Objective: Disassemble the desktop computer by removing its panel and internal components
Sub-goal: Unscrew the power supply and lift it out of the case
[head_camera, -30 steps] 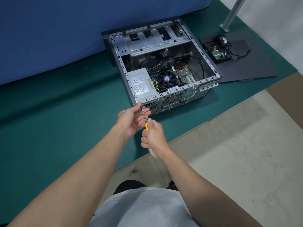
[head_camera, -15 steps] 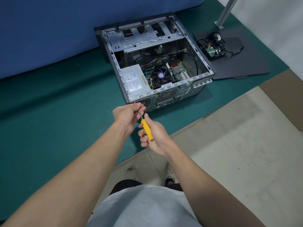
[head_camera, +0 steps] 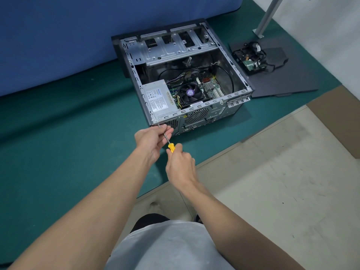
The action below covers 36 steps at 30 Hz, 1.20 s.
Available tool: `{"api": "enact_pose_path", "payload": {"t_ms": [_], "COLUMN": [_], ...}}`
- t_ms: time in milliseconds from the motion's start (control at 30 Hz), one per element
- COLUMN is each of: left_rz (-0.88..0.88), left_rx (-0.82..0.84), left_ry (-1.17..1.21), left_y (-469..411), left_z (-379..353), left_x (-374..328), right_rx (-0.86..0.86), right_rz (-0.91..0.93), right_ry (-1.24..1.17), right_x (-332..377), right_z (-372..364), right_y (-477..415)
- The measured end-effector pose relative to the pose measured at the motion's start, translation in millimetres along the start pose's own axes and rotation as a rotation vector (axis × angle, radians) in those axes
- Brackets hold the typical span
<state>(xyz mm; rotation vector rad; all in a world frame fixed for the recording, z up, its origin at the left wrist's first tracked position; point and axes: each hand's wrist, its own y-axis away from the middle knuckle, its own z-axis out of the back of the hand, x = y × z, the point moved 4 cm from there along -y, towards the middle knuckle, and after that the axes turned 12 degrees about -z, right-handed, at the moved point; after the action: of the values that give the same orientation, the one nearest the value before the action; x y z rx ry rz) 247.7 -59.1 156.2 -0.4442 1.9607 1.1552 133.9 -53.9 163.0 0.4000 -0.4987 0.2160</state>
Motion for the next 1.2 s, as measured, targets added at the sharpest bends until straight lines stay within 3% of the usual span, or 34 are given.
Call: {"api": "enact_pose_path", "payload": {"t_ms": [100, 200, 267, 333, 467, 500, 600, 700, 733, 800, 933, 1000, 1067, 1200], "left_rz": [-0.003, 0.001, 0.013, 0.018, 0.015, 0.014, 0.018, 0.018, 0.019, 0.021, -0.003, -0.028, -0.031, 0.017], "left_rx": [0.022, 0.032, 0.04, 0.054, 0.041, 0.033, 0.034, 0.051, 0.057, 0.071, 0.02, -0.047, -0.074, 0.009], "left_ry": [-0.022, -0.038, -0.031, -0.027, -0.025, -0.028, -0.035, -0.024, -0.019, -0.012, -0.087, -0.145, -0.146, -0.029], "left_y": [-1, -2, -2, -2, -1, -1, 0, 0, 0, 1, 3, 2, 2, 3], "left_z": [0, 1, 2, 2, 0, -1, -2, -2, -1, -1, -1, 0, 0, -3], "left_x": [0, 0, -1, -2, -2, -2, -2, -3, -3, -2, -2, -3, -3, -3], "right_rx": [0.107, 0.557, 0.791, 0.796, 0.3, 0.225, 0.246, 0.665, 0.761, 0.785, 0.39, 0.295, 0.347, 0.775], "right_rz": [-0.081, -0.434, -0.53, -0.474, -0.139, -0.1, -0.179, -0.473, -0.507, -0.467, -0.326, -0.284, -0.312, -0.454], "right_ry": [-0.145, -0.827, -1.114, -1.042, -0.121, -0.029, -0.26, -0.932, -1.049, -1.024, -0.561, -0.472, -0.572, -0.973], "right_x": [-1, -5, -4, -1, 5, 7, 4, 0, 0, 0, 1, 1, -1, -4], "right_z": [0, -1, 1, 4, 7, 5, 5, 2, 2, 2, 3, 4, 3, 2], "right_y": [-2, -5, -2, -3, -8, -6, -8, -6, -5, -5, -9, -11, -11, -2]}}
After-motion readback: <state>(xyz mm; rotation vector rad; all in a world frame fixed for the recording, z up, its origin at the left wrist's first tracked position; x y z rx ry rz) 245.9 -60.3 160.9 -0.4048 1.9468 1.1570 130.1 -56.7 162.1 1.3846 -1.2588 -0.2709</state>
